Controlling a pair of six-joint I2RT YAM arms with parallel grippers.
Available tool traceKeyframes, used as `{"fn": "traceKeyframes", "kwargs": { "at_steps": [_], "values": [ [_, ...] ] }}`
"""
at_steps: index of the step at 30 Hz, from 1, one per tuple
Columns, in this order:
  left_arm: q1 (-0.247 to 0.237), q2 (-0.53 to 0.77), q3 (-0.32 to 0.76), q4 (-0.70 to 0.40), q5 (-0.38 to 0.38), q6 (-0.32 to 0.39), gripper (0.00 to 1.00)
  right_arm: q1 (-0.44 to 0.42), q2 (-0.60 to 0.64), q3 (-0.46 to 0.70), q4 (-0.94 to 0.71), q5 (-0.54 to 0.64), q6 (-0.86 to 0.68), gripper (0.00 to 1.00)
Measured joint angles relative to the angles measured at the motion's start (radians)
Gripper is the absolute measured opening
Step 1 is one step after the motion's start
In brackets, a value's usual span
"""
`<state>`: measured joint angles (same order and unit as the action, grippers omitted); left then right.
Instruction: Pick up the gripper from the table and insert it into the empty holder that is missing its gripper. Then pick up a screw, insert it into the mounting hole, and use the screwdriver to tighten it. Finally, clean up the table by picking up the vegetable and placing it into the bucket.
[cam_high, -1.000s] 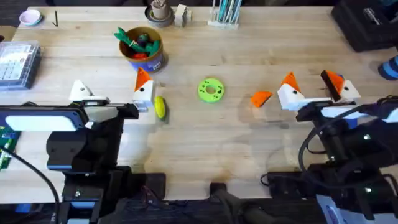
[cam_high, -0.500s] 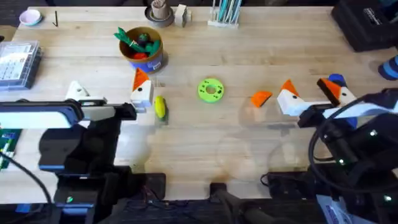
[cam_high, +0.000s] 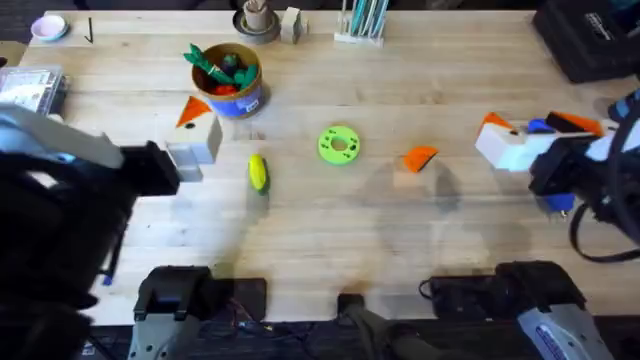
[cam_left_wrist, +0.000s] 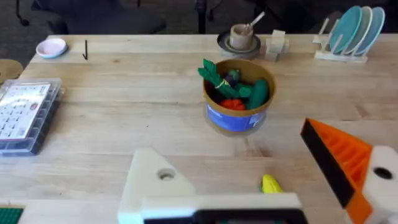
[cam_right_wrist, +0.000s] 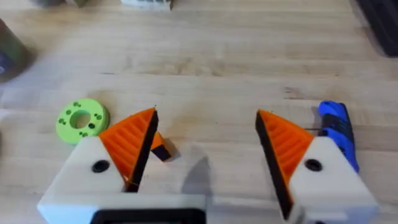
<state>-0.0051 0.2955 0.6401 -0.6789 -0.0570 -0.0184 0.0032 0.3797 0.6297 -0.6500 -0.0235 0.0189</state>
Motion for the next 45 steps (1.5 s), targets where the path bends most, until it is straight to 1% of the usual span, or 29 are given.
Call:
{"fn": "traceKeyframes", "kwargs": {
  "at_steps": [5,7,9,11,14,17,24,25,26,29,31,32,33,36,38,39,40,45],
  "values": [
    [0.0,0.172,0.228,-0.166,0.0,-0.04,0.993,0.0,0.126,0.144,-0.072,0.0,-0.014,0.991],
    [0.0,0.228,0.303,-0.222,0.001,-0.049,0.993,0.0,0.159,0.186,-0.09,0.0,-0.018,0.989],
    [-0.001,0.284,0.378,-0.274,0.001,-0.056,0.993,0.0,0.182,0.216,-0.099,0.0,-0.019,0.991],
    [-0.003,0.325,0.429,-0.304,0.001,-0.062,0.993,0.0,0.192,0.228,-0.099,0.0,-0.02,0.991],
    [-0.003,0.355,0.464,-0.318,0.001,-0.066,0.994,0.0,0.192,0.23,-0.105,0.0,-0.02,0.991],
    [-0.003,0.357,0.467,-0.346,0.001,-0.069,0.993,0.0,0.191,0.23,-0.106,0.0,-0.02,0.991],
    [-0.003,0.357,0.467,-0.351,0.006,-0.069,0.993,0.0,0.192,0.23,-0.106,0.0,-0.02,0.992],
    [-0.003,0.357,0.467,-0.351,0.008,-0.071,0.961,0.0,0.191,0.23,-0.107,0.0,-0.02,0.991],
    [-0.003,0.357,0.467,-0.351,0.008,-0.075,0.835,0.0,0.192,0.23,-0.107,0.0,-0.019,0.991],
    [-0.003,0.357,0.467,-0.355,0.008,-0.077,0.352,0.0,0.192,0.23,-0.107,0.0,-0.02,0.991],
    [-0.003,0.357,0.467,-0.362,0.009,-0.074,0.048,0.0,0.192,0.23,-0.107,0.0,-0.02,0.992],
    [-0.003,0.357,0.467,-0.362,0.012,-0.075,0.018,0.0,0.192,0.23,-0.107,0.0,-0.02,0.991],
    [-0.003,0.357,0.467,-0.362,0.012,-0.072,0.076,0.0,0.192,0.23,-0.106,0.0,-0.02,0.991],
    [-0.003,0.357,0.467,-0.364,0.015,-0.074,0.571,0.0,0.192,0.23,-0.107,0.0,-0.02,0.991],
    [-0.003,0.357,0.467,-0.372,0.016,-0.088,0.888,0.0,0.192,0.23,-0.107,0.0,-0.02,0.991],
    [-0.003,0.358,0.467,-0.378,0.02,-0.105,0.961,0.0,0.192,0.23,-0.107,0.0,-0.02,0.991],
    [-0.003,0.358,0.467,-0.386,0.027,-0.121,0.984,0.0,0.192,0.23,-0.106,0.0,-0.02,0.991],
    [-0.003,0.393,0.458,-0.459,0.086,-0.21,0.995,0.0,0.192,0.23,-0.107,0.0,-0.02,0.991]
  ]
}}
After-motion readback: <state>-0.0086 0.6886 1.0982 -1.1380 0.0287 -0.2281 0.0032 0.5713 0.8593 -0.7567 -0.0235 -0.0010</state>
